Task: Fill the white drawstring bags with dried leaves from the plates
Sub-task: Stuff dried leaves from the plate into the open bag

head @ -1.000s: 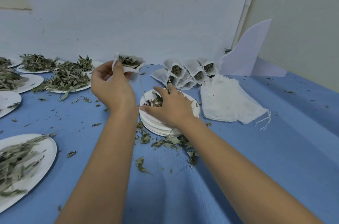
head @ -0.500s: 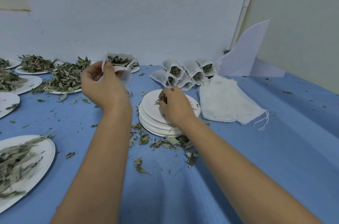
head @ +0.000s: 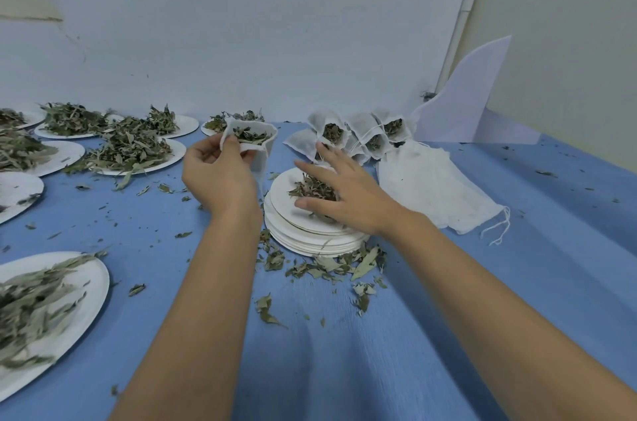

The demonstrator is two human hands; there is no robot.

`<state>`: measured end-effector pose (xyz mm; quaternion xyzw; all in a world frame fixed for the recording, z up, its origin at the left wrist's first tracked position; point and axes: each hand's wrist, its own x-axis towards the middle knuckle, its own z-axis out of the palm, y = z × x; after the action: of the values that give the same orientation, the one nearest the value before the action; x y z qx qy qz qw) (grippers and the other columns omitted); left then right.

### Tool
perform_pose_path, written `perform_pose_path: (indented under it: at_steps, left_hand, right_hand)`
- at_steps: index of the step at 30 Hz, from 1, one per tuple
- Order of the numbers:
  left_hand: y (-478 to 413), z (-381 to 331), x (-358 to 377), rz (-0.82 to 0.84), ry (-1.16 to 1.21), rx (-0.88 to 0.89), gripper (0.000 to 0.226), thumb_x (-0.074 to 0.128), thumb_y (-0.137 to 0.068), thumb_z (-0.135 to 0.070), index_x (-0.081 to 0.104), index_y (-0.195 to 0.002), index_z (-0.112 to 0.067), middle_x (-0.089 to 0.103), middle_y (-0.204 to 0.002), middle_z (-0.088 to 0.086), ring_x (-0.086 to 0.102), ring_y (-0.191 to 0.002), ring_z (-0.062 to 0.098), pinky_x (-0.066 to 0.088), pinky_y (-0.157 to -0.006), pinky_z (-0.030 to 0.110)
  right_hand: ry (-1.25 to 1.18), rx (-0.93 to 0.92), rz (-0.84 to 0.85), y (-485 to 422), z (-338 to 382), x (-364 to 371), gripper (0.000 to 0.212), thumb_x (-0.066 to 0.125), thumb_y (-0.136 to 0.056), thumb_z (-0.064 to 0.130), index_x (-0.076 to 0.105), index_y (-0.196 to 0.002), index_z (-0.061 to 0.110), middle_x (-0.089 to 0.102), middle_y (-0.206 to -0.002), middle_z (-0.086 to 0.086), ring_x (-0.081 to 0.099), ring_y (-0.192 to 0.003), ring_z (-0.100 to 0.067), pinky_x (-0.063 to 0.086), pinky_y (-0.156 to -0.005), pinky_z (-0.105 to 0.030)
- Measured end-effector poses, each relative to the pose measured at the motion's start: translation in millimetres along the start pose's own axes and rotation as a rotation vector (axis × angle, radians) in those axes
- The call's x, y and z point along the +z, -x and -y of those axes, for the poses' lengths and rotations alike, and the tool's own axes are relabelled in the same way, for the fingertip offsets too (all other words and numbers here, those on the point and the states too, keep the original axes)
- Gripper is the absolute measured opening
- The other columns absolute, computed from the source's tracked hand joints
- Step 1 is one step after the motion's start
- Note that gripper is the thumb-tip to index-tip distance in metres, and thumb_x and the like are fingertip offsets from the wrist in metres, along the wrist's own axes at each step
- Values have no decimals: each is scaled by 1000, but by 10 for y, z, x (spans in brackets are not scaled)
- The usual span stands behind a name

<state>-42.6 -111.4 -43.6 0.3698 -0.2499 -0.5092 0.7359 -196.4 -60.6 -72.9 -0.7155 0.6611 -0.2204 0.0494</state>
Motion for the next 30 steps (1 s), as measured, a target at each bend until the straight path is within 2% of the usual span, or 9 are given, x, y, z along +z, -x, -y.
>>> perform_pose_path:
  at_steps: [4,7,10,18,21,23,26,28,30]
  left_hand:
    - [32,26,10,21,-30,7,19,61,-89,-2,54,-79,-16,60,-86,2,63,-82,18,53,-61,17]
    - [59,33,20,39,-34,13,19,61,-90,-2,54,-79,-16,60,-85,1,63,-80,16,53,-62,17]
    - [66,43,25,36,-51,10,16,61,-90,-2,55,-82,-15,60,-84,0,64,-81,17,55,-62,18]
    - [61,62,20,19,-55,-7,20,61,-90,-2,54,-79,-17,60,-84,-1,66,-84,20,55,-61,18]
    - [64,79,14,21,-61,-8,19,61,-90,-2,54,-79,-17,60,-84,0,65,-80,17,54,-59,17]
    - [71,96,12,24,-65,-12,15,61,-90,-2,55,-82,-14,60,-84,1,64,-78,15,55,-59,17]
    - [70,106,21,31,-73,-19,12,61,-90,-2,56,-85,-12,61,-85,2,64,-79,17,56,-61,19]
    - [67,112,25,28,-75,-16,14,60,-90,-2,55,-83,-14,60,-84,2,64,-79,17,55,-60,18]
    - [78,125,21,27,-89,2,16,61,-90,-3,55,-82,-15,60,-84,1,63,-78,16,54,-59,16]
  right_hand:
    - [3,0,166,-146,-29,110,65,45,-92,56,24,-149,32,-3,-160,5,-9,-147,-17,1,-119,-37]
    - [-24,-8,201,-170,-55,150,60,49,-95,45,34,-146,19,23,-157,-5,16,-144,-21,16,-115,-33]
    - [-16,6,115,-174,-48,176,45,53,-95,39,49,-132,14,45,-132,-9,38,-122,-26,32,-104,-34]
    - [187,-1,18,-206,38,194,21,41,-101,26,47,-107,6,46,-105,-12,46,-87,-27,38,-75,-38]
    - [296,33,-34,-229,60,220,5,37,-99,10,40,-95,10,46,-96,-14,44,-79,-27,32,-67,-35]
    - [289,73,-79,-229,62,225,12,36,-96,4,33,-89,13,39,-81,-6,39,-76,-25,27,-65,-33]
    - [132,103,-173,-244,47,214,9,35,-95,1,41,-92,8,42,-79,-2,44,-79,-27,33,-65,-37]
    - [-118,169,-298,-278,95,173,14,35,-99,7,49,-101,3,55,-95,-10,50,-84,-26,41,-73,-39]
    - [-456,273,-412,-327,166,118,18,35,-102,15,50,-100,5,60,-91,-11,54,-70,-20,45,-64,-29]
